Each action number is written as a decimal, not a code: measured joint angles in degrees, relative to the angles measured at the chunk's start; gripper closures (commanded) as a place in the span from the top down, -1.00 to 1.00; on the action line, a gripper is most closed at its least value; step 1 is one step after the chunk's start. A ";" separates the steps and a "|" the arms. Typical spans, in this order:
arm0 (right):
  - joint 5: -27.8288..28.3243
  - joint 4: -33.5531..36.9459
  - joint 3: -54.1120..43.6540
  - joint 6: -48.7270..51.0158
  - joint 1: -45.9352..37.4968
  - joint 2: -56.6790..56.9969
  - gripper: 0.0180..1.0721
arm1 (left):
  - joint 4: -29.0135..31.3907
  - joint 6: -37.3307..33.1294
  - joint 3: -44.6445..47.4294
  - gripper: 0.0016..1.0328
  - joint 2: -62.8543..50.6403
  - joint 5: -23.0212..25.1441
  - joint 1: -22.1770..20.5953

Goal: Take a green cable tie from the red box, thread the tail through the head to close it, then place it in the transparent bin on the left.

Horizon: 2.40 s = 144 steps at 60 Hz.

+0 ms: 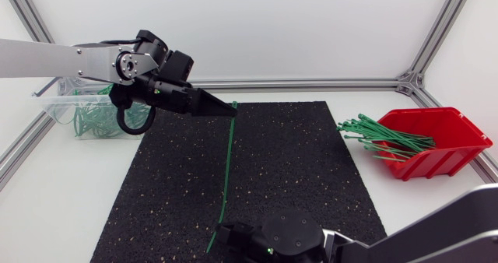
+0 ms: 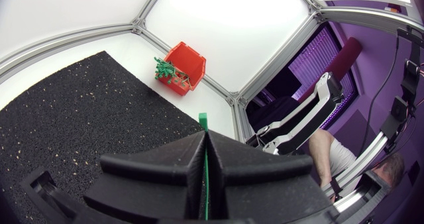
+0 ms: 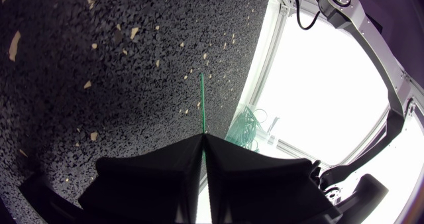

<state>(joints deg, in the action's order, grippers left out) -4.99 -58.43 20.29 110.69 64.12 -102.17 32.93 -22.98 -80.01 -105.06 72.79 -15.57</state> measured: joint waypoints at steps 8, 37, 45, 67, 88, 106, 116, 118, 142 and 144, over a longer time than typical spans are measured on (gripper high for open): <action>0.11 4.35 1.11 -3.15 -0.85 3.21 -0.89 | 0.07 -0.04 0.00 -0.94 0.02 0.02 0.02; 1.36 54.03 20.50 -37.75 -5.90 17.31 -0.89 | 0.09 -0.26 0.04 -0.94 2.51 0.02 0.13; 6.99 67.10 26.38 -49.27 -6.78 17.97 -0.89 | 0.26 -0.85 0.48 -0.94 4.15 0.02 0.17; 20.55 89.02 36.87 -66.97 -10.21 19.04 -0.89 | 1.16 -0.81 3.43 -0.94 10.25 -2.97 0.94; 32.76 101.77 42.75 -81.66 -17.05 19.32 -0.89 | 1.09 0.50 6.38 -0.94 13.97 -6.05 -1.33; 39.15 104.04 44.46 -88.78 -19.56 18.99 -0.89 | -3.04 2.10 9.22 -0.94 14.05 -6.71 -1.51; 41.44 99.91 39.98 -91.58 -19.41 23.34 -0.89 | -12.11 7.39 13.14 -0.94 15.47 -6.88 -2.43; 41.70 99.73 39.76 -92.35 -19.28 24.26 -0.89 | -13.66 8.48 13.81 -0.94 15.76 -6.91 -2.64; 52.89 101.57 39.76 -99.73 -20.76 25.99 -0.89 | -34.51 22.99 23.76 -0.94 18.84 -5.73 -2.99; 53.51 101.57 39.76 -100.91 -20.98 25.99 -0.89 | -36.83 25.03 24.96 -0.94 19.41 -5.77 -2.99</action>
<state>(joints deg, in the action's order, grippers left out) 48.51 43.13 60.05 9.78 43.13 -76.18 -3.90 2.04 -55.05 -85.65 67.02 -18.57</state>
